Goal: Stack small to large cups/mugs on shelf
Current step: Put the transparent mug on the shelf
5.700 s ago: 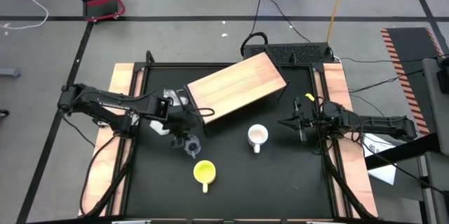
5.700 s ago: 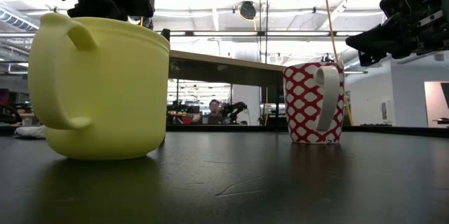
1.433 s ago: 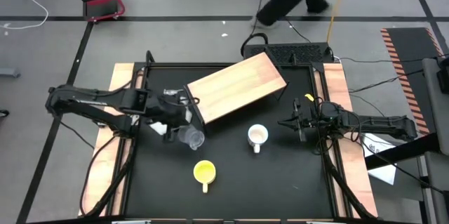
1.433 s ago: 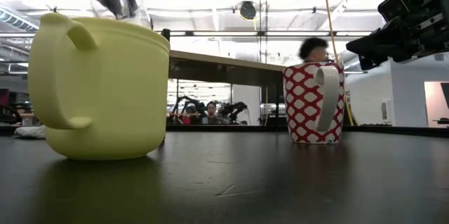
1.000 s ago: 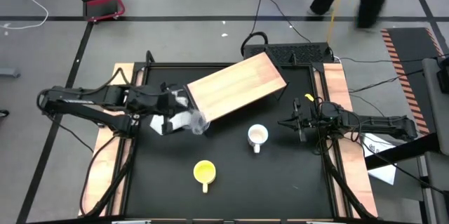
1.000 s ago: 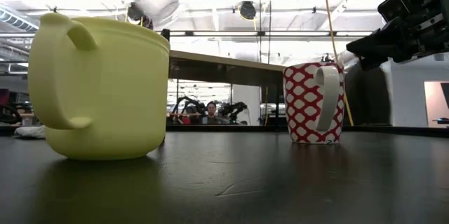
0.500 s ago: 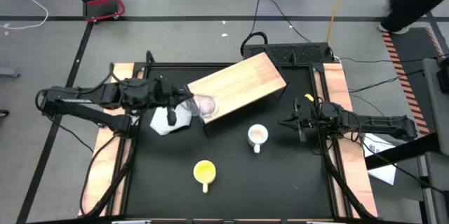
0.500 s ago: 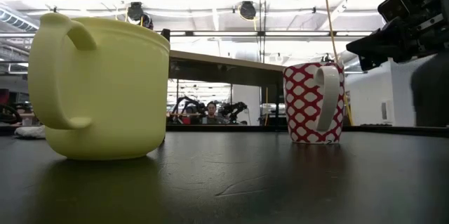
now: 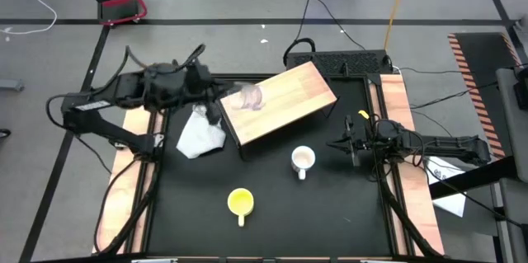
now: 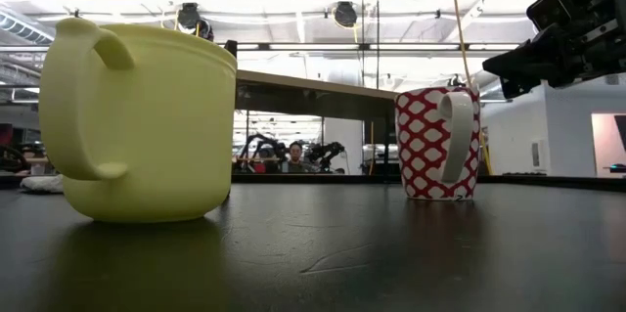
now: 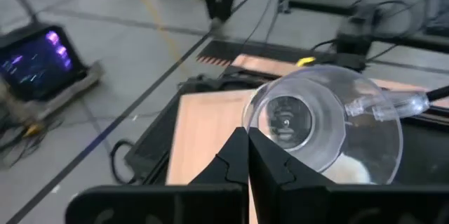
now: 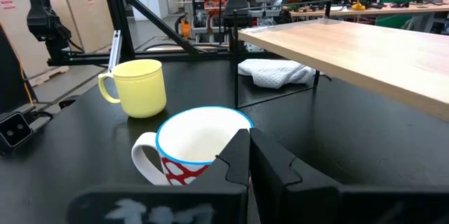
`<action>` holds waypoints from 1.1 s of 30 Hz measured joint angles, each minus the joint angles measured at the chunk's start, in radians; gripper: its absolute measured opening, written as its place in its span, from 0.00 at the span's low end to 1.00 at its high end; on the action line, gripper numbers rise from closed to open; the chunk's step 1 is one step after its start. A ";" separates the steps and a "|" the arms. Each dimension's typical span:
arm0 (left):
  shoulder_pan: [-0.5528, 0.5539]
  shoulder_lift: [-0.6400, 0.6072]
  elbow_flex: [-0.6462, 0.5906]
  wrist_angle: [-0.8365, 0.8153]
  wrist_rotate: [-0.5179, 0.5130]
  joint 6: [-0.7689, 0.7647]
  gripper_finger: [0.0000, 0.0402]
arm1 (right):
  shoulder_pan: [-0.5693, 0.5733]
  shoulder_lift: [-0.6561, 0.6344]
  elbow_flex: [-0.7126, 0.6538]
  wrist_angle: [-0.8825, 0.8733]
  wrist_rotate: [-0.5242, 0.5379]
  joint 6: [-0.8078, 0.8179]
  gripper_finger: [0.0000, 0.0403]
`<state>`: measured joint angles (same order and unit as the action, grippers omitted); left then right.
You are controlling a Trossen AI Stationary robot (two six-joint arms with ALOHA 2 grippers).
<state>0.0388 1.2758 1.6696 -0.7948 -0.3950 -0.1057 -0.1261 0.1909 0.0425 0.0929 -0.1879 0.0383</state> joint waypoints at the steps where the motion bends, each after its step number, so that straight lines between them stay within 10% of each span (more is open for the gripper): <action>1: 0.017 0.026 0.038 -0.042 0.002 -0.008 0.00 | 0.000 0.000 0.000 -0.001 0.000 0.000 0.00; 17: 0.218 0.379 0.441 -0.449 0.219 -0.033 0.00 | 0.000 0.000 0.000 -0.012 0.000 0.001 0.00; 33: 0.291 0.488 0.479 -0.607 0.393 0.194 0.00 | 0.000 0.000 0.000 -0.016 0.000 -0.002 0.00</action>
<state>0.3295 1.7641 2.1483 -1.4014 -0.0023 0.0885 -0.1265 0.1913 0.0425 0.0772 -0.1879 0.0368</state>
